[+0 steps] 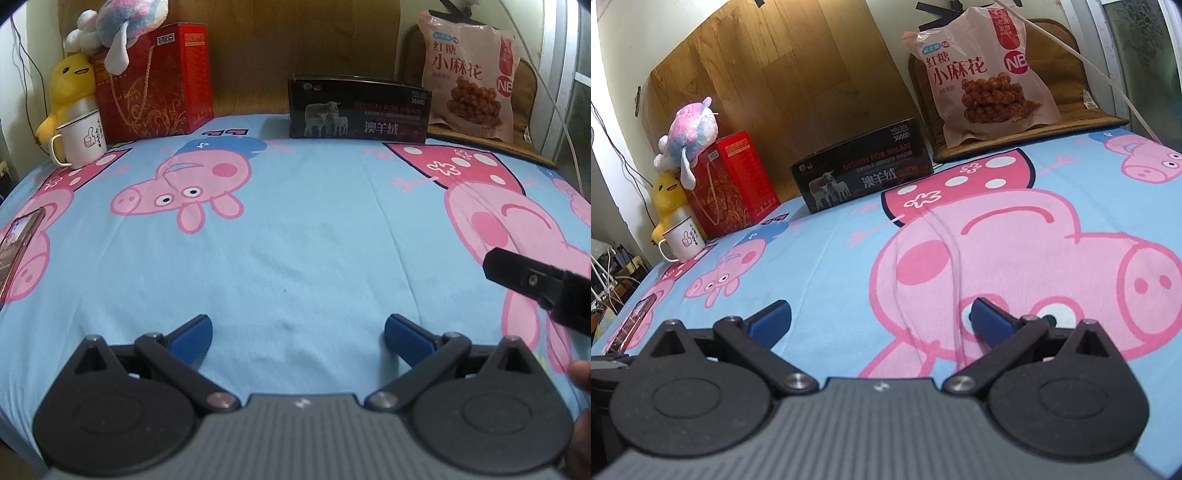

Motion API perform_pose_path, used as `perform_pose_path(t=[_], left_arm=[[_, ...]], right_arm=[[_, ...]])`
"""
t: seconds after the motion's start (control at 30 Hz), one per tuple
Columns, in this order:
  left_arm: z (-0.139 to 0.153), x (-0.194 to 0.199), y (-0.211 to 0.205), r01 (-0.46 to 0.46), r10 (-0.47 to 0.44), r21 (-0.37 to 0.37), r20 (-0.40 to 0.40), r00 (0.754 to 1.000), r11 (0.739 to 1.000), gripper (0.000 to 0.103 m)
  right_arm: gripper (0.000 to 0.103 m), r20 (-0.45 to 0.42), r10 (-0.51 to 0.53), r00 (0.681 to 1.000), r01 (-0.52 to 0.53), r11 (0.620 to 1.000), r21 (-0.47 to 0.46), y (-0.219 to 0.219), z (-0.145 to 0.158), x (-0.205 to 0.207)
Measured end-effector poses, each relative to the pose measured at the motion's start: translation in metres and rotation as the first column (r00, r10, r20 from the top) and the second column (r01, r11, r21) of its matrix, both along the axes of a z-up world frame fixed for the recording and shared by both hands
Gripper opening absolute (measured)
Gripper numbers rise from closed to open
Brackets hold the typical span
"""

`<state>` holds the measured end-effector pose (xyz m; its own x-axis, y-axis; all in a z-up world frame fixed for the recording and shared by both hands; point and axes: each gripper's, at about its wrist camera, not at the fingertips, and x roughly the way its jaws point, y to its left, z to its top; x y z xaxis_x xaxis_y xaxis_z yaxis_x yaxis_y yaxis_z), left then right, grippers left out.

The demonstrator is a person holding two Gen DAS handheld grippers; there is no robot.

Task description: Organize snacks

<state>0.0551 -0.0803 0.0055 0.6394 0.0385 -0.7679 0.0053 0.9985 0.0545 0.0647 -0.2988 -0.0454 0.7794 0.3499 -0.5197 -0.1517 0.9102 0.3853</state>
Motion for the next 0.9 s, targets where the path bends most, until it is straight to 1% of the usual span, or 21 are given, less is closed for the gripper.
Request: perform_pose_path(t=[0.03,0.07,0.1,0.17,0.23,0.4,0.57,0.9], left_arm=[[0.001,0.0,-0.002,-0.002,0.002,0.017,0.003,1.0,1.0,0.103],[0.002,-0.001,-0.005,-0.01,0.009,0.049,0.014,1.0,0.999,0.103],[0.003,-0.002,-0.008,-0.023,0.019,0.096,0.034,0.999,0.995,0.103],[0.008,-0.003,-0.013,-0.041,0.03,0.151,0.076,0.997,0.988,0.103],[0.012,-0.002,-0.013,-0.047,0.033,0.157,0.094,0.995,0.986,0.103],[0.014,0.006,-0.013,-0.051,0.038,0.165,0.082,0.996,0.985,0.103],[0.01,0.008,-0.013,-0.056,0.046,0.172,0.062,0.997,0.984,0.103],[0.009,0.01,-0.009,-0.07,0.062,0.168,0.052,0.997,0.983,0.103]], right_arm=[[0.103,0.001,-0.001,1.0,0.001,1.0,0.003,0.0,0.001,-0.001],[0.103,0.004,0.0,1.0,0.0,1.0,0.002,0.0,0.001,-0.002],[0.103,0.01,0.003,1.0,-0.003,1.0,-0.006,0.001,0.001,-0.003],[0.103,0.024,0.002,1.0,-0.001,1.0,-0.022,0.002,0.002,-0.004],[0.103,0.043,0.0,0.999,0.002,1.0,-0.03,0.003,0.005,-0.007],[0.103,0.095,-0.016,0.995,0.021,0.999,-0.05,0.002,0.011,-0.012],[0.103,0.097,-0.022,0.995,0.027,0.999,-0.047,0.001,0.011,-0.012],[0.103,0.099,-0.019,0.995,0.023,0.999,-0.04,0.0,0.01,-0.012]])
